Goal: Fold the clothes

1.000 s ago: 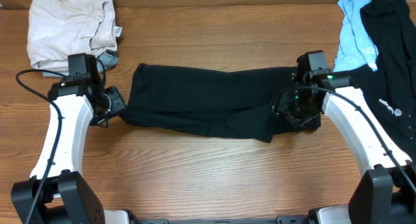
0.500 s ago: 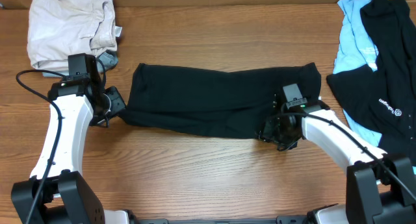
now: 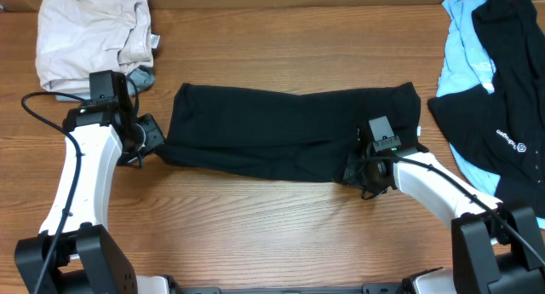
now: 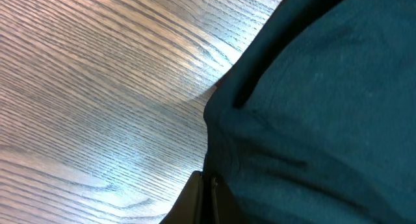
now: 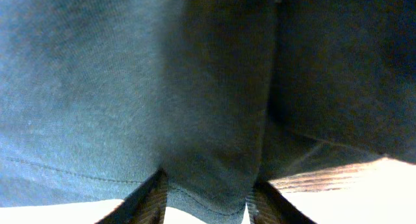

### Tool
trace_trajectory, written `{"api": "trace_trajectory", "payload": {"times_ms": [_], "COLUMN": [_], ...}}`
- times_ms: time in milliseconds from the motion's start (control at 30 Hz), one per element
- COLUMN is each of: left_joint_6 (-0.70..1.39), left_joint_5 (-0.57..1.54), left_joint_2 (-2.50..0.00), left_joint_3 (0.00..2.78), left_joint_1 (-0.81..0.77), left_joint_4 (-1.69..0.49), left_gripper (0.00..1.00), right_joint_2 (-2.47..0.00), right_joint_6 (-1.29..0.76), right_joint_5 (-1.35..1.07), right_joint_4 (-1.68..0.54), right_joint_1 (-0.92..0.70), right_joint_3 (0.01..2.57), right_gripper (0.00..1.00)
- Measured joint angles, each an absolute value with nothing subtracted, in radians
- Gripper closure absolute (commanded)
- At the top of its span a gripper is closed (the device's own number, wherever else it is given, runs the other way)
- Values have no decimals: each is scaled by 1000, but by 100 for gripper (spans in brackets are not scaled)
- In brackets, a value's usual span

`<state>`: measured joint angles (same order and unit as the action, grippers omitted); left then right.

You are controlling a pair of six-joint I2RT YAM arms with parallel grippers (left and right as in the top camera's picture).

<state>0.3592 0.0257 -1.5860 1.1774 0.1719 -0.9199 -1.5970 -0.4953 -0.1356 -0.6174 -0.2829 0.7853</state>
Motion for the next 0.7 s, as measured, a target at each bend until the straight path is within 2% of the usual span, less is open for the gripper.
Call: {"api": "trace_trajectory", "payload": {"times_ms": [33, 167, 400, 700], "left_joint_6": [359, 359, 359, 358], "left_joint_5": [26, 26, 18, -46], "left_joint_2": [-1586, -1586, -1586, -1586], "left_joint_3": [1177, 1177, 1177, 1177], "left_joint_1": [172, 172, 172, 172], "left_joint_4": [-920, -928, -947, -956], "left_gripper": [96, 96, 96, 96], "right_joint_2": [-1597, -1597, -1567, -1301], "right_joint_6": [-498, -495, -520, -524], "right_joint_5": [-133, -131, -126, -124], "right_joint_4": [-617, -646, -947, -1259], "right_joint_1": [-283, -283, -242, -164], "right_joint_3": [784, 781, 822, 973], "right_gripper": [81, 96, 96, 96]}}
